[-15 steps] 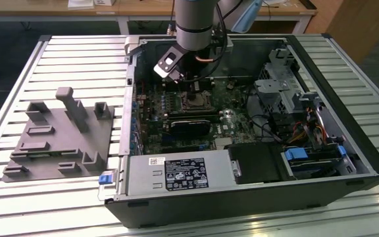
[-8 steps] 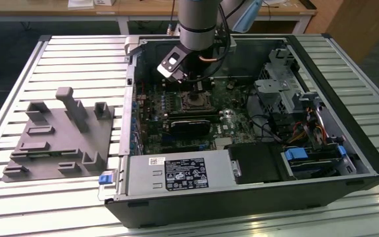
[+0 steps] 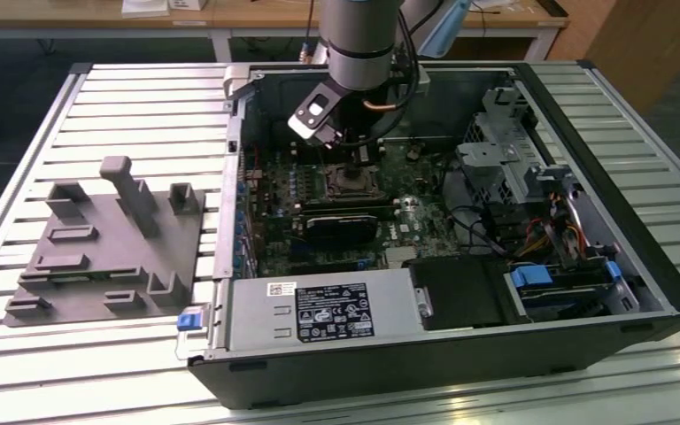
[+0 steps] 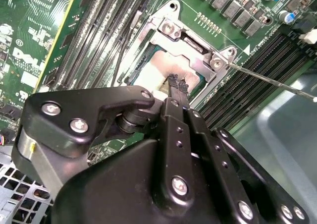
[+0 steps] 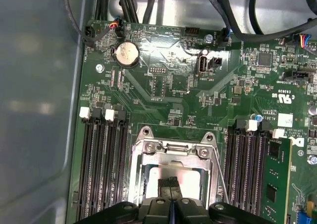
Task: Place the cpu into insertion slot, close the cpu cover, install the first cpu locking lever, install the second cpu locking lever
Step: 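Install the first cpu locking lever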
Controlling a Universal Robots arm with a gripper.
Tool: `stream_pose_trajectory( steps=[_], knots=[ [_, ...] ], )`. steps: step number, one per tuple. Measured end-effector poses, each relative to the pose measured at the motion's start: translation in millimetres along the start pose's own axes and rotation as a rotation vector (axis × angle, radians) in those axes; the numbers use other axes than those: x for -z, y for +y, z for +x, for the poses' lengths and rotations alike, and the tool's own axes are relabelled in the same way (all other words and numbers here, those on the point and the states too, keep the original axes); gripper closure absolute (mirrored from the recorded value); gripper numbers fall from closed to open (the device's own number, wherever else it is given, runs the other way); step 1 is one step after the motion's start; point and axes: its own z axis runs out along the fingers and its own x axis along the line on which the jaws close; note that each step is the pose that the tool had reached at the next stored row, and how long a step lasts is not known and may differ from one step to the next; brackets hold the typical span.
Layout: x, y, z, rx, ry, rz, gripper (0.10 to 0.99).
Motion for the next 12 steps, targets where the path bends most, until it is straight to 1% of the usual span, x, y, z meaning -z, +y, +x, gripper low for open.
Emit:
stream_pose_trajectory(
  steps=[12],
  knots=[
    [1.4, 0.1, 0.0, 0.0, 0.0, 0.0, 0.98]
  ],
)
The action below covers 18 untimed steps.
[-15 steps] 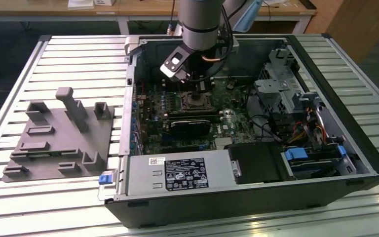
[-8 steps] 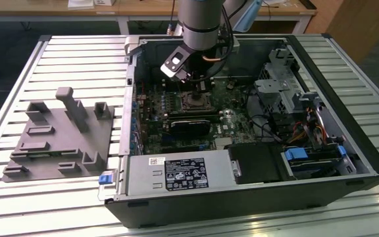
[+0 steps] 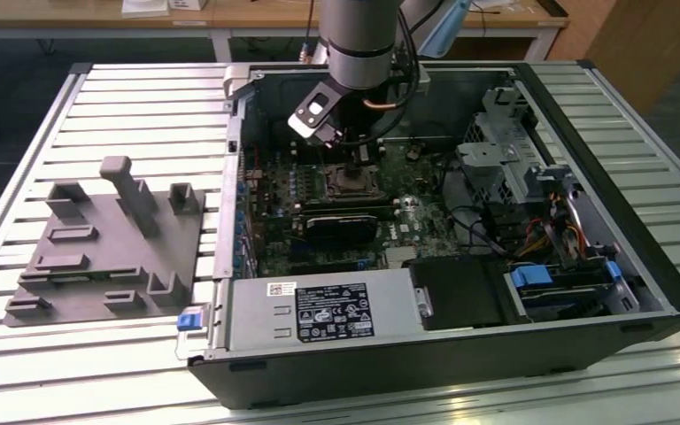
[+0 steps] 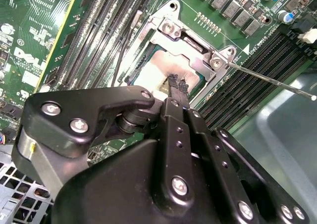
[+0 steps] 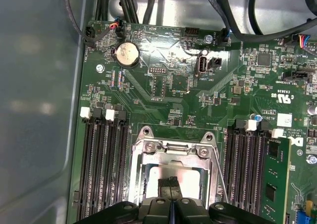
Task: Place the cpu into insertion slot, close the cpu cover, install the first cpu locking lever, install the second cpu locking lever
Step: 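Install the first cpu locking lever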
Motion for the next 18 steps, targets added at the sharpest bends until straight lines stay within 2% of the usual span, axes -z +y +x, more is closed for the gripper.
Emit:
stream_pose_trajectory(
  steps=[18],
  knots=[
    [5.4, 0.2, 0.0, 0.0, -0.0001, 0.0, 0.98]
  ],
)
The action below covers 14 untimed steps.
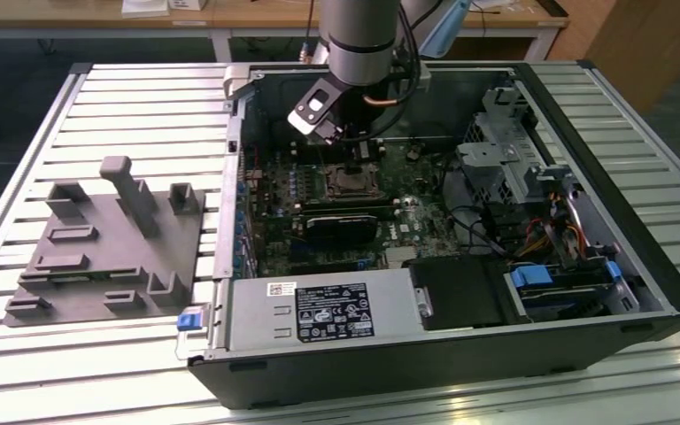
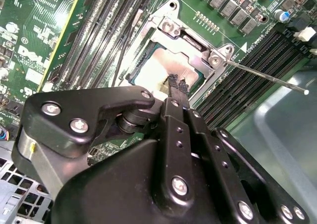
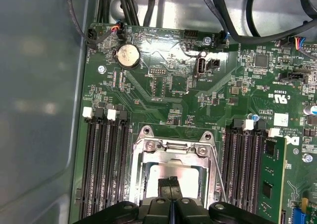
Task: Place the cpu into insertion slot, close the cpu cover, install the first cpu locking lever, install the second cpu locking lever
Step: 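Install the first cpu locking lever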
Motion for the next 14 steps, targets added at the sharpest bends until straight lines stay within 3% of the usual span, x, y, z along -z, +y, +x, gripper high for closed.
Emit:
stream_pose_trajectory(
  steps=[14],
  knots=[
    [5.9, 0.2, 0.1, 0.0, 0.0001, 0.0, 0.98]
  ],
)
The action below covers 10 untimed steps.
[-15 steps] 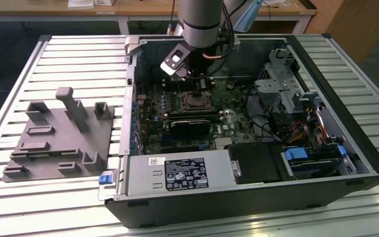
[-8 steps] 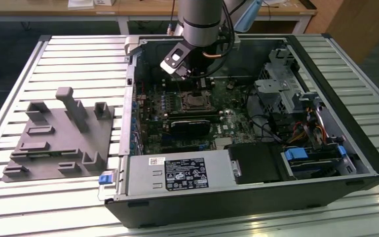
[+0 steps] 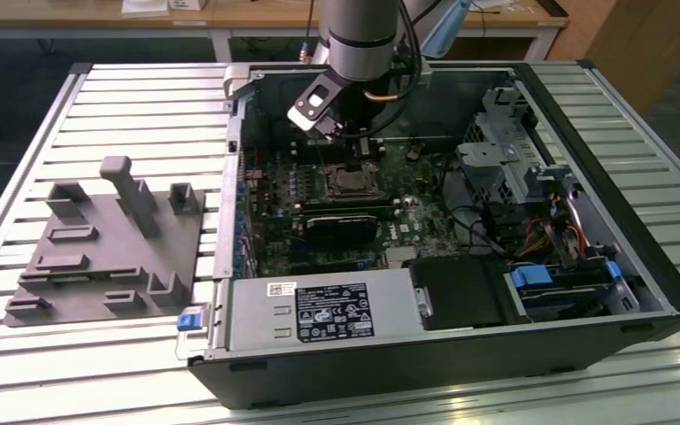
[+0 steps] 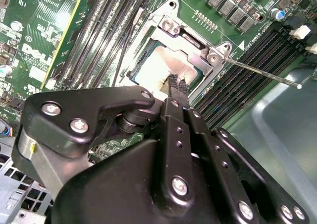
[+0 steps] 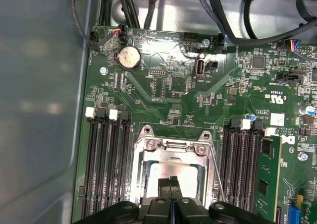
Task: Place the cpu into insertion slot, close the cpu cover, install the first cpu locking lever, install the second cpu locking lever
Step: 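Install the first cpu locking lever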
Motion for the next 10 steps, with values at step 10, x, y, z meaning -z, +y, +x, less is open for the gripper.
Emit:
stream_pose_trajectory(
  steps=[10],
  knots=[
    [3.7, 0.2, 0.1, 0.0, 0.0002, 0.0, 0.98]
  ],
)
